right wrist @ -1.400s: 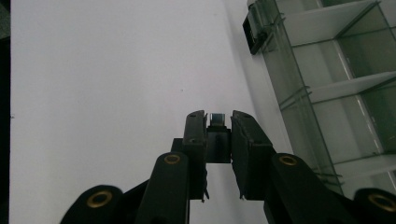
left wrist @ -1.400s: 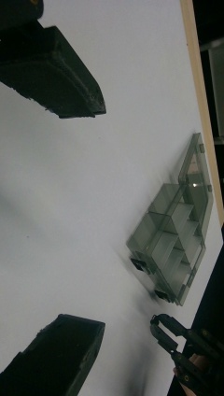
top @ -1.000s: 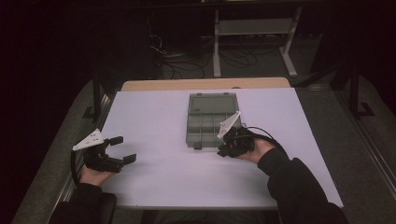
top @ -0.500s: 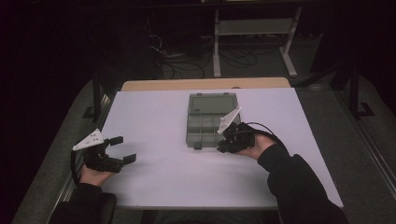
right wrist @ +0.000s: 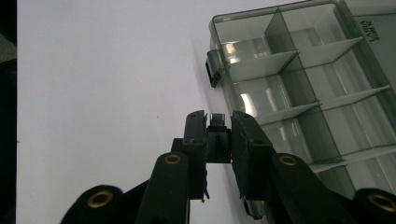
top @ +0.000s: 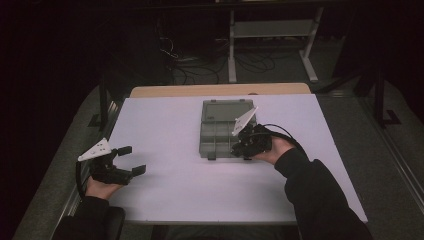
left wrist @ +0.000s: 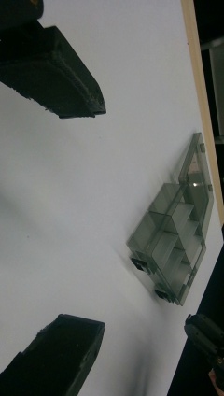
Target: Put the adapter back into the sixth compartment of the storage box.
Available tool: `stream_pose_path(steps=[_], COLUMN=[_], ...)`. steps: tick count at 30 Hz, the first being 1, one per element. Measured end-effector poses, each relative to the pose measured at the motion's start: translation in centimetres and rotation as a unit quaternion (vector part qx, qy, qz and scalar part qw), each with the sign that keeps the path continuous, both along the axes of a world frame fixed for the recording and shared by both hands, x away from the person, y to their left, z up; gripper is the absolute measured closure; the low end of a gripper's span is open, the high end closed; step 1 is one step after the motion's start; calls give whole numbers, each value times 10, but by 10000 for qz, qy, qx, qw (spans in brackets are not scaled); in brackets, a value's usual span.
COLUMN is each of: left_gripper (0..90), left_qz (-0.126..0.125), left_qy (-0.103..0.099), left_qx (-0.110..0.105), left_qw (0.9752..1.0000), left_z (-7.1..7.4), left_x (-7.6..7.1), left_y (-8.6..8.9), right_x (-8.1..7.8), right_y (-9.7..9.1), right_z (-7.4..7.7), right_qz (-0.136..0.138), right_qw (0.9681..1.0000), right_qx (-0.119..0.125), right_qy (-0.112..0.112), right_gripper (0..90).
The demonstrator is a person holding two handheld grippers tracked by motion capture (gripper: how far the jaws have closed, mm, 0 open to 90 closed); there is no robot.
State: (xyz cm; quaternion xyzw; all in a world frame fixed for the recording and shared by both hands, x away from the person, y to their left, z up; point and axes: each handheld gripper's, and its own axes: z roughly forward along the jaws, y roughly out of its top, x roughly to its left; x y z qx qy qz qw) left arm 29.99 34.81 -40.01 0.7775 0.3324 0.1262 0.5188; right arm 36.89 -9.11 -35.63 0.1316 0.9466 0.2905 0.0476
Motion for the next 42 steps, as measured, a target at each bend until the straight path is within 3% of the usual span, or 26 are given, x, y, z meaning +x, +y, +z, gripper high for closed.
stream_pose_path(steps=[42], left_gripper=[0], left_qz=[-19], left_qy=[6], left_qx=[2], left_qw=[10000], left_z=[0], left_x=[0], left_y=[0], right_x=[37], right_y=[10], right_z=[9], right_qz=[-175], right_qw=[9998], right_qx=[24], right_qy=[22], right_gripper=[752])
